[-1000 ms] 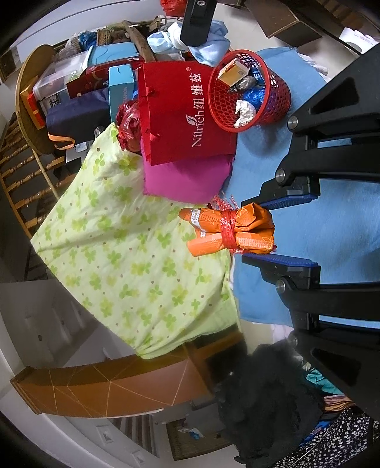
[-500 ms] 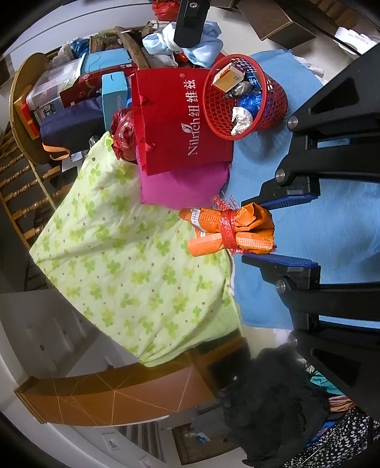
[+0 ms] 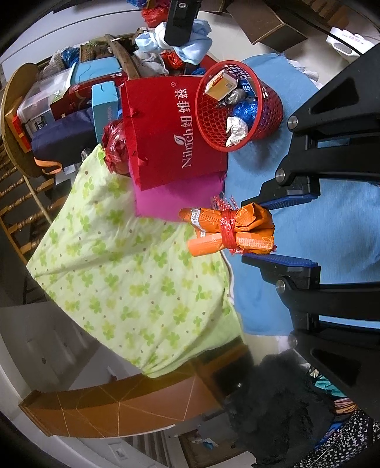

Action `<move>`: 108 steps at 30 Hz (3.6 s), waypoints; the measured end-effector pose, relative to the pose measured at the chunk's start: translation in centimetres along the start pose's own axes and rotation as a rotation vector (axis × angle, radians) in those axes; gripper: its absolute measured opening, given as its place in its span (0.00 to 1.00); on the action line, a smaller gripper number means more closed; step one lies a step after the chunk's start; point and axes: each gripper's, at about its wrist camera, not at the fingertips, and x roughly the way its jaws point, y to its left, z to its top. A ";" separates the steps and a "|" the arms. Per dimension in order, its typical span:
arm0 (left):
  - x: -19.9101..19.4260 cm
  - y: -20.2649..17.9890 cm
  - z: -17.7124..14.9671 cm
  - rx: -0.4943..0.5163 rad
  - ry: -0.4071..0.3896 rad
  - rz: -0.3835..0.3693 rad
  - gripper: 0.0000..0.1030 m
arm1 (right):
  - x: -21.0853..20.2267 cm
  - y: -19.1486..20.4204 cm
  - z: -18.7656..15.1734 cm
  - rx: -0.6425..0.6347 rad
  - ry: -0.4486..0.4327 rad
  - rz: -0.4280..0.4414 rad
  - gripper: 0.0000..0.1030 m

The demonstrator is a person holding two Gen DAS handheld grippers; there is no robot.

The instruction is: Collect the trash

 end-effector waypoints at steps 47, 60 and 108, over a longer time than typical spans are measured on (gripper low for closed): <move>3.7 -10.7 -0.3 0.181 0.096 -0.103 0.29 | -1.1 -10.6 -1.2 0.188 0.003 -0.073 0.35; 4.1 -12.5 -0.6 0.223 0.112 -0.124 0.29 | -1.2 -11.9 -1.6 0.218 0.004 -0.080 0.36; 8.1 -18.2 -3.1 0.313 0.211 -0.213 0.30 | -0.3 -17.9 -4.4 0.328 0.055 -0.151 0.36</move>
